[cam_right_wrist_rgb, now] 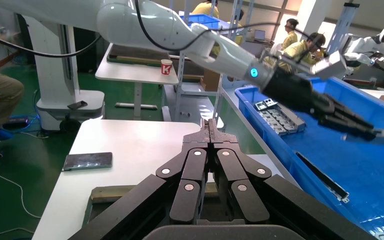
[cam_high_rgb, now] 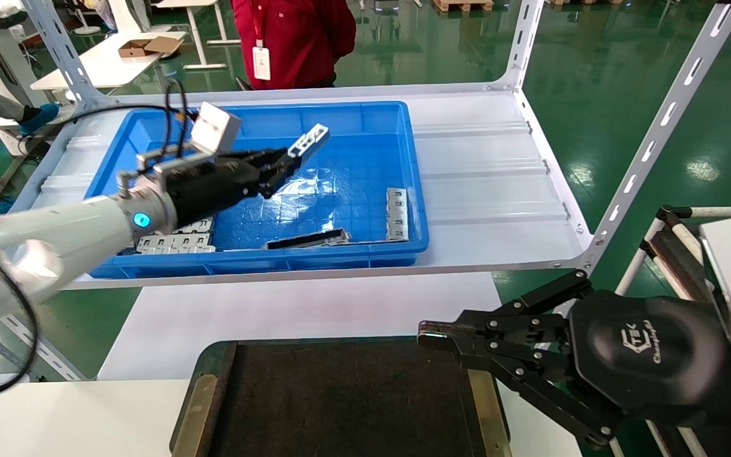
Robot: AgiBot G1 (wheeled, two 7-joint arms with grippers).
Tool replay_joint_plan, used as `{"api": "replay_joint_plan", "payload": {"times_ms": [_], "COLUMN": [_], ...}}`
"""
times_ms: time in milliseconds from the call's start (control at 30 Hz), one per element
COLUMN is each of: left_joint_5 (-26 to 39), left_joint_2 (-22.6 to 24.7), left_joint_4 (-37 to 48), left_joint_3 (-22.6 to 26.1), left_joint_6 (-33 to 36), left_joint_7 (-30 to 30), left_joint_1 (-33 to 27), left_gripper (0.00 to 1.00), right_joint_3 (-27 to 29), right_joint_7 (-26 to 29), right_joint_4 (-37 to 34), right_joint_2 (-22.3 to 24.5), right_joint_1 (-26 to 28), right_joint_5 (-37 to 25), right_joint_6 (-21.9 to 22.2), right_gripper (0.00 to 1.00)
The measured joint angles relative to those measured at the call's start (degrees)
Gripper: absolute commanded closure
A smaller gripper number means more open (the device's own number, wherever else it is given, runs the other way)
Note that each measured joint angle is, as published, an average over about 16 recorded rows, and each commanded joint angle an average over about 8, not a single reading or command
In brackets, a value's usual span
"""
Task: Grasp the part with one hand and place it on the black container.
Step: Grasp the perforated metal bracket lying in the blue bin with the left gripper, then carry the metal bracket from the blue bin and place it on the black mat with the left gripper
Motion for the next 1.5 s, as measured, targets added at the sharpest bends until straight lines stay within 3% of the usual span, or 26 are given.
{"api": "replay_joint_plan", "payload": {"times_ms": [500, 867, 1200, 1500], "left_joint_5": [-1.5, -3.0, -5.4, -6.1], "left_joint_2": [-7.4, -11.0, -14.5, -17.1], "left_joint_4": [-5.7, -16.8, -32.5, -45.7], "left_joint_3": [-0.4, 0.0, 0.5, 0.3], "left_joint_6": [23.5, 35.4, 36.7, 28.4], "left_joint_7": [-2.8, -8.2, -16.6, -24.6], "left_joint_1": [-0.8, 6.6, 19.7, 33.3], "left_gripper": [1.0, 1.0, 1.0, 1.0], "right_joint_3": [0.0, 0.0, 0.0, 0.0], "right_joint_7": [0.0, 0.0, 0.0, 0.0], "right_joint_4": [0.0, 0.0, 0.0, 0.0], "right_joint_2": [0.0, 0.0, 0.0, 0.0], "right_joint_1": [0.0, 0.0, 0.0, 0.0], "right_joint_5": [0.0, 0.0, 0.0, 0.0], "right_joint_6": [0.0, 0.0, 0.0, 0.0], "right_gripper": [1.0, 1.0, 1.0, 1.0]}}
